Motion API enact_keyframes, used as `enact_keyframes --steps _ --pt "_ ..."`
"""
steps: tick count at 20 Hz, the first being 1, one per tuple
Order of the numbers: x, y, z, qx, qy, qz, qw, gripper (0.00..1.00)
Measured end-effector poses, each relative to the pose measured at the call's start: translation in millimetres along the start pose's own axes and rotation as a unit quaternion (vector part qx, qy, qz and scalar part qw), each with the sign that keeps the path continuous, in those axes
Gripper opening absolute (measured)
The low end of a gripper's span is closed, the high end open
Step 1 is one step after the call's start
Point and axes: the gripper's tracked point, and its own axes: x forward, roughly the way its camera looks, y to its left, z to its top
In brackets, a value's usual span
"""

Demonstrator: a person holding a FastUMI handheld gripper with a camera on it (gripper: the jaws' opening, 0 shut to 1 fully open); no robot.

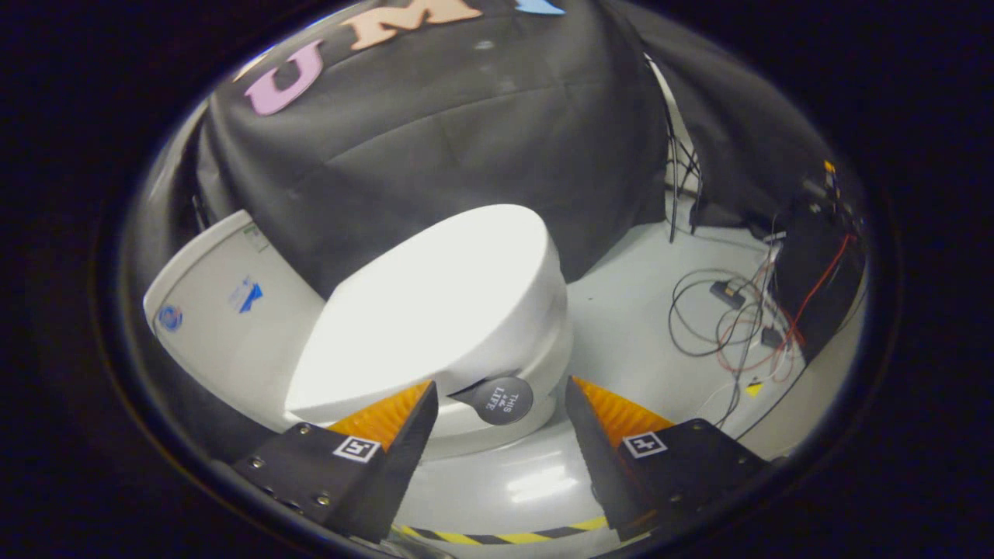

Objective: Open the toilet lid.

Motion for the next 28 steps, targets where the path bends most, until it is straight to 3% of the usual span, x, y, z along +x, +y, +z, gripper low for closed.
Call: enact_keyframes --steps 2,4,11,13,15,18,19,21,28 --pt "7 -1 -3 0.059 0.014 0.018 0.998 0.98" --pt "14 -5 -2 0.103 0.019 0.030 0.994 0.79" --pt "24 8 -8 0.183 0.047 0.086 0.978 0.77" --pt "32 -9 -13 0.202 0.046 0.062 0.976 0.51" --pt "26 -6 -9 0.231 0.040 0.077 0.969 0.24" --pt "26 -5 -7 0.231 0.038 0.096 0.967 0.24" --pt "32 -12 -17 0.240 0.040 0.080 0.967 0.24" --pt "23 -13 -11 0.276 0.041 0.086 0.956 0.06" --pt "20 -3 -5 0.247 0.037 0.110 0.962 0.03"
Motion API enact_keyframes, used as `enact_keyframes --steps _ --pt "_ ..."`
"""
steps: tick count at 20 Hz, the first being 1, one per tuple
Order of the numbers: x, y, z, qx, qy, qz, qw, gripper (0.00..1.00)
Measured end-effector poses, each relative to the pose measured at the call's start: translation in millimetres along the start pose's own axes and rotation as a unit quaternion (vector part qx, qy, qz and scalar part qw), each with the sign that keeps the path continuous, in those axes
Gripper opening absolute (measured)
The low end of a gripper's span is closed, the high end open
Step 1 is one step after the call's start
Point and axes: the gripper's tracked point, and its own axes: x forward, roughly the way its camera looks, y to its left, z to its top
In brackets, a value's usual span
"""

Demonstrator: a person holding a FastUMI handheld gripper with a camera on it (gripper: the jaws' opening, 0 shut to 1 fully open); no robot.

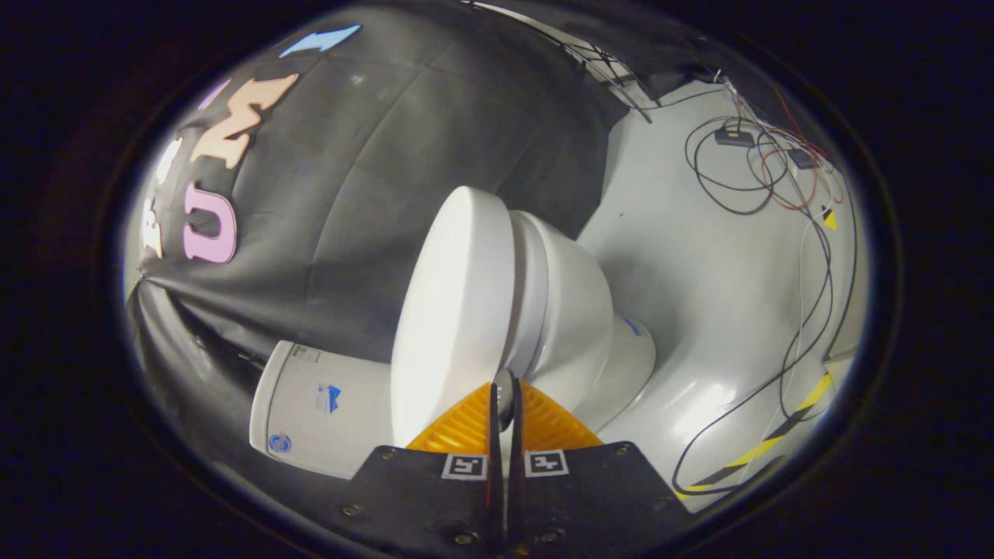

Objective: Open the toilet lid.

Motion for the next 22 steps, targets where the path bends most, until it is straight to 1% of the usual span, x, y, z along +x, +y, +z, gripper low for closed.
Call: enact_keyframes --steps 4,9,12,16,19,22 --pt "-6 12 5 -0.025 -0.008 0.005 1.000 0.03" --pt "-11 27 8 -0.028 -0.016 0.014 0.999 0.03" --pt "-15 35 11 -0.054 -0.020 0.012 0.998 0.03" --pt "-19 45 14 -0.063 -0.026 0.014 0.998 0.03" --pt "-23 53 14 -0.090 -0.028 0.010 0.995 0.03" --pt "-28 70 18 -0.110 -0.035 0.021 0.993 0.03"
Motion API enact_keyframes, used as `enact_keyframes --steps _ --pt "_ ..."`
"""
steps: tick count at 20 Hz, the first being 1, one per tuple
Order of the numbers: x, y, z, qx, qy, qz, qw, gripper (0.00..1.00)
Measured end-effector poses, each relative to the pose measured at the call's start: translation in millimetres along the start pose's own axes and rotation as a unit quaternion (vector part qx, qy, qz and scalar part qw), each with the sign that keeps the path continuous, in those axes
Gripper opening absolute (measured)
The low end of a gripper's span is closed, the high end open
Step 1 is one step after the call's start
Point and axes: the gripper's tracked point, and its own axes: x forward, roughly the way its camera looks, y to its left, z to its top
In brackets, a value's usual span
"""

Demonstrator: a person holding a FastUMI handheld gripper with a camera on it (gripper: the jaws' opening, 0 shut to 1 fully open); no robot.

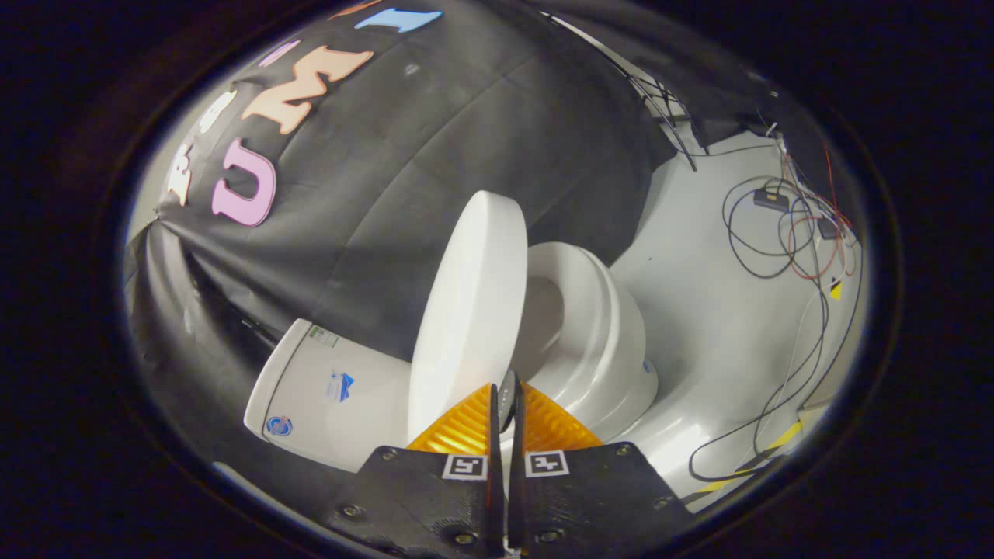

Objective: Open the toilet lid.

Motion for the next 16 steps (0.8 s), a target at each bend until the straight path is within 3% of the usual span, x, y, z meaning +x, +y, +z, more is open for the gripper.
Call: enact_keyframes --steps 9,16 --pt "-13 67 14 -0.082 -0.023 0.039 0.996 0.03" --pt "-21 93 16 -0.138 -0.038 0.040 0.989 0.03"
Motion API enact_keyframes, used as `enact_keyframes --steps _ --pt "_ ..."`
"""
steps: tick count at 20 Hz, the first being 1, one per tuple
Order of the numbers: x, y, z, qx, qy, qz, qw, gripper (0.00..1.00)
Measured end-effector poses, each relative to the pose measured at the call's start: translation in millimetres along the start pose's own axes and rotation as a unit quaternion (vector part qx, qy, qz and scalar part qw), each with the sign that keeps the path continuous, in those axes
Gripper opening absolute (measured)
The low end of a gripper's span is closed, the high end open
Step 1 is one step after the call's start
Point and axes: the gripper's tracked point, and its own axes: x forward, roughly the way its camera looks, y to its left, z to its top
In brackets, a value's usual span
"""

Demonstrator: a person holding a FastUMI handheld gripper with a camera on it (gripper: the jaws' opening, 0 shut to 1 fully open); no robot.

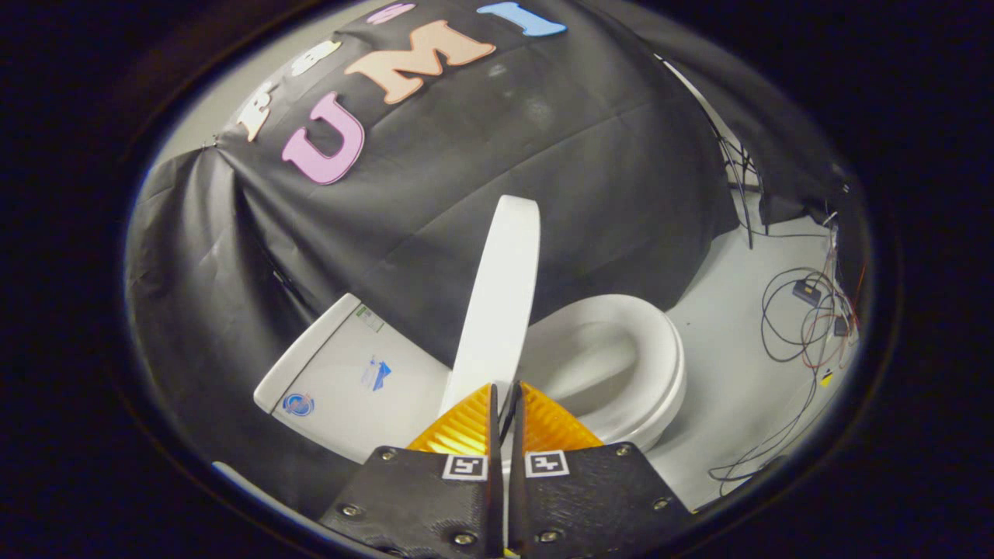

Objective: Open the toilet lid.

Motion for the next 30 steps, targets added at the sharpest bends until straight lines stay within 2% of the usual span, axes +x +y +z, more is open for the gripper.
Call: enact_keyframes --steps 14,30 --pt "6 9 2 -0.085 -0.033 0.038 0.995 0.05" --pt "8 38 -3 -0.191 -0.059 0.075 0.977 0.05"
